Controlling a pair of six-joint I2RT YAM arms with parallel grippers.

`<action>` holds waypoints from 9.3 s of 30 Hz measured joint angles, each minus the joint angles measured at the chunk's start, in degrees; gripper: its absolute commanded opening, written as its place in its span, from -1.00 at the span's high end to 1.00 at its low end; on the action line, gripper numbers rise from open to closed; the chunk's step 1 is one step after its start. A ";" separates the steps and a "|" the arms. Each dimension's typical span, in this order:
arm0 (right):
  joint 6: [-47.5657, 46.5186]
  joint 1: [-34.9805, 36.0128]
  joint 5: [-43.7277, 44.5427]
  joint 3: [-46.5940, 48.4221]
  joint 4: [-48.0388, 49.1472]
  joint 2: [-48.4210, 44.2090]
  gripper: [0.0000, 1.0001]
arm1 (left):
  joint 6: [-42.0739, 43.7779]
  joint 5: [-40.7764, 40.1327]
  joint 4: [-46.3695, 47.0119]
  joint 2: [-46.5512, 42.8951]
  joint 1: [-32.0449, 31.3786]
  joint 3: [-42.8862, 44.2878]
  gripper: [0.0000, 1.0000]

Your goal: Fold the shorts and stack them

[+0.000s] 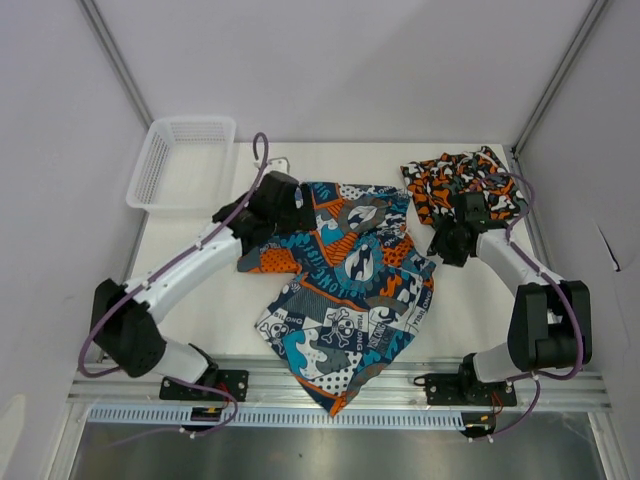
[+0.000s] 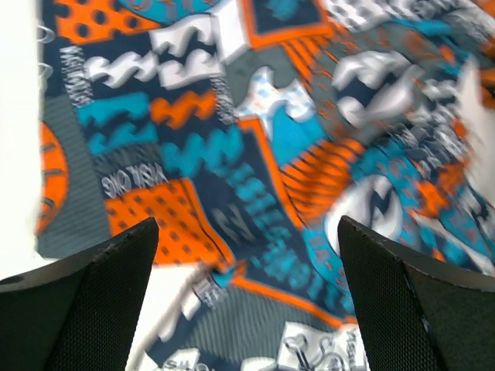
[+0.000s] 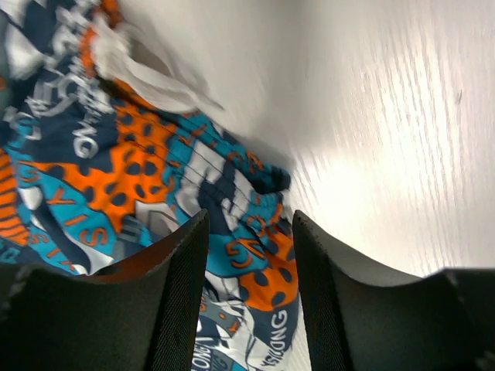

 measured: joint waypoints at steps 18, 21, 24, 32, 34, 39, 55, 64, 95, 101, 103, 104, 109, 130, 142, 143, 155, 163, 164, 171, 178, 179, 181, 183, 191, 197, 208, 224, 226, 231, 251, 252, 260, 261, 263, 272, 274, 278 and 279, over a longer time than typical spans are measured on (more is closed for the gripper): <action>3.50 -0.04 -3.23 -8.81 8.55 2.64 0.19 | -13.75 -14.05 -11.17 -6.75 -36.46 -14.45 -0.98; 4.15 0.20 -3.15 -10.16 9.84 3.32 0.87 | -15.91 -15.15 -12.52 -6.64 -42.82 -15.32 -0.98; 5.11 -0.02 -2.67 -10.86 10.29 3.10 1.00 | -17.09 -16.26 -13.09 -5.70 -49.18 -15.10 -0.98; 5.03 -3.37 0.57 -10.49 10.01 1.62 1.00 | -17.59 -19.06 -16.98 6.64 -63.25 -6.84 -0.96; 4.70 -4.13 1.09 -9.18 10.08 2.91 1.00 | -17.49 -19.21 -17.53 9.07 -65.48 -4.92 -0.93; 3.87 -4.68 2.05 -7.37 12.87 7.06 1.00 | -16.11 -18.75 -17.00 12.59 -69.55 -2.12 -0.81; 2.16 -8.44 -4.42 -8.90 23.71 9.60 1.00 | -10.32 -11.41 -10.14 17.40 -73.42 1.40 -0.37; 2.14 -8.87 -5.55 -9.57 25.42 9.60 1.00 | -9.18 -11.34 -10.45 22.93 -74.31 6.99 -0.39; 2.12 -10.12 -8.11 -10.47 27.06 9.60 1.00 | -5.73 -8.57 -3.15 25.64 -68.28 2.54 1.00; 2.10 -10.14 -7.72 -11.56 26.88 8.33 1.00 | -5.62 -7.39 -3.26 25.62 -68.91 2.91 1.00; 1.99 -10.14 -7.08 -12.09 25.33 7.15 1.00 | -5.64 -6.82 -4.22 25.62 -69.92 4.04 1.00; 1.92 -10.14 -6.64 -12.37 24.06 6.32 1.00 | -5.62 -6.40 -4.98 25.62 -70.62 5.22 1.00; 1.66 -10.16 -4.55 -13.44 15.52 0.35 1.00 | -5.66 -3.30 -5.75 24.30 -73.59 11.26 1.00; 6.78 -7.76 1.22 7.39 -13.55 -12.87 1.00 | -13.11 0.24 -13.57 -20.41 -56.68 -2.62 1.00; 18.53 -3.13 -0.26 19.28 -16.11 1.31 1.00 | -4.94 0.70 -23.98 -31.28 -26.12 -0.13 1.00; 19.41 -2.93 -0.55 19.98 -16.13 2.43 1.00 | -3.48 1.53 -24.30 -31.28 -22.73 0.37 1.00; 26.27 -1.09 -1.27 31.82 -15.34 12.35 1.00 | 9.99 16.26 -22.23 -21.05 6.51 5.55 1.00; 28.74 -1.03 -1.79 36.41 -13.97 19.96 1.00 | 12.04 19.87 -19.67 -12.92 14.01 7.61 1.00; 28.83 -0.96 -1.90 36.96 -13.86 20.79 1.00 | 12.04 20.57 -19.41 -12.20 14.95 7.98 1.00; 29.20 -0.83 -2.95 37.83 -12.02 21.94 1.00 | 12.17 24.48 -18.91 -9.88 17.97 12.52 1.00; 30.64 -0.83 -3.02 37.81 -8.87 20.37 1.00 | 12.46 25.66 -19.26 -9.29 18.01 17.44 1.00; 30.69 -0.85 -3.02 37.88 -8.55 20.13 1.00 | 12.46 25.64 -19.17 -9.03 18.08 17.97 1.00; 30.73 -0.87 -3.02 38.18 -8.22 20.06 1.00 | 12.44 25.57 -19.17 -8.46 18.18 18.38 1.00; 30.75 -0.87 -2.99 38.27 -8.07 20.06 1.00 | 12.44 25.38 -19.23 -7.72 18.32 18.38 1.00; 30.80 -0.83 -2.38 39.21 -7.89 21.97 1.00 | 11.80 23.43 -18.93 -4.04 18.51 16.35 1.00; 31.63 -0.57 -1.99 39.32 -6.80 25.00 1.00 | 10.21 21.05 -17.68 1.05 18.84 15.98 1.00; 31.76 0.07 -1.68 43.52 -5.44 31.80 1.00 | 7.93 18.73 -14.73 8.55 20.59 16.15 1.00; 27.36 1.29 2.91 50.71 0.31 38.45 -0.80 | 5.73 15.13 -11.37 18.99 21.73 17.05 -0.98; 25.27 1.20 2.91 50.51 1.51 38.34 -0.65 | 5.75 14.34 -11.26 18.60 21.68 17.07 -0.98; 18.01 1.09 1.38 43.28 5.11 33.88 -0.25 | 5.79 12.81 -10.05 14.47 19.80 14.75 -0.97; 7.52 5.33 -7.61 12.50 15.19 21.97 0.62 | 9.49 12.33 7.54 8.66 -7.89 -2.58 -0.83; 7.56 5.31 -7.52 10.47 15.19 21.66 0.63 | 9.46 12.33 8.07 9.86 -8.57 -2.58 -0.82; 8.04 5.44 -7.23 5.01 16.83 20.06 0.63 | 8.57 13.49 11.76 17.57 -13.94 -3.10 -0.46; 8.09 5.53 -7.19 4.44 17.20 19.85 0.63 | 8.37 13.66 12.37 18.08 -14.53 -3.39 -0.33; 8.09 5.57 -7.04 3.80 17.57 19.34 0.64 | 7.98 13.88 13.09 18.69 -15.37 -3.93 -0.19; 8.09 5.57 -5.86 2.16 17.59 17.68 0.65 | 6.38 13.99 18.62 19.32 -19.15 -8.24 0.30; 8.07 5.57 -5.77 1.75 17.57 17.25 0.63 | 6.16 13.84 19.47 19.74 -20.44 -9.44 0.32; 7.85 5.90 -5.75 1.29 17.18 16.46 0.54 | 5.66 12.74 22.34 20.61 -23.43 -10.58 0.38; 7.72 5.97 -5.75 1.20 16.98 16.17 0.50 | 5.46 12.70 23.37 20.61 -23.82 -10.99 0.39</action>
